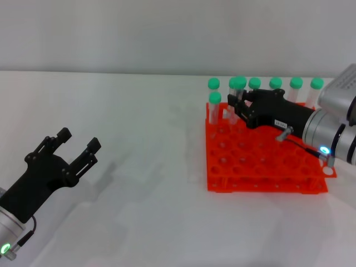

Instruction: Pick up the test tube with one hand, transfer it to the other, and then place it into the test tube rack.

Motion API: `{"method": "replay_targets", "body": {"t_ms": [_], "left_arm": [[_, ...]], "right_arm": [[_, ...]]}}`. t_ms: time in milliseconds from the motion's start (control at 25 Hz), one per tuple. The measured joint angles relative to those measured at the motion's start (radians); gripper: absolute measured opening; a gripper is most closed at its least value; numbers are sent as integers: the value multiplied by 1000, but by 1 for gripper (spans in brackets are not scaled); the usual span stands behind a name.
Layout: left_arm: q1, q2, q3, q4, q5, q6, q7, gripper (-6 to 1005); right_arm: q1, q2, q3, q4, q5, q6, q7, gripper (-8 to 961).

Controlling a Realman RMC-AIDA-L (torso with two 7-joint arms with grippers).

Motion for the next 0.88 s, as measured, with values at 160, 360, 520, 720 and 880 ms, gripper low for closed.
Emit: {"method": "replay_targets", "body": {"t_ms": [160,360,520,720,880], "left_arm": [[0,0,0,0,0,0,0,792],[0,1,2,0,0,0,0,792],[3,2,0,0,0,1,3,792],[24,4,-4,-8,-36,12,12,792],[55,7,-4,-33,-116,28,12,792]], "right_arm": [[-3,0,-21,-4,1,2,-3,246],[-15,0,-23,-15,1,-2,-3,324],[-42,0,-23,-48,-1,-7,-3,461],[-135,-11,-13,-143,-5,-54,-15,567],[-226,-18,37,-190,-6,-154,-62,652]]}}
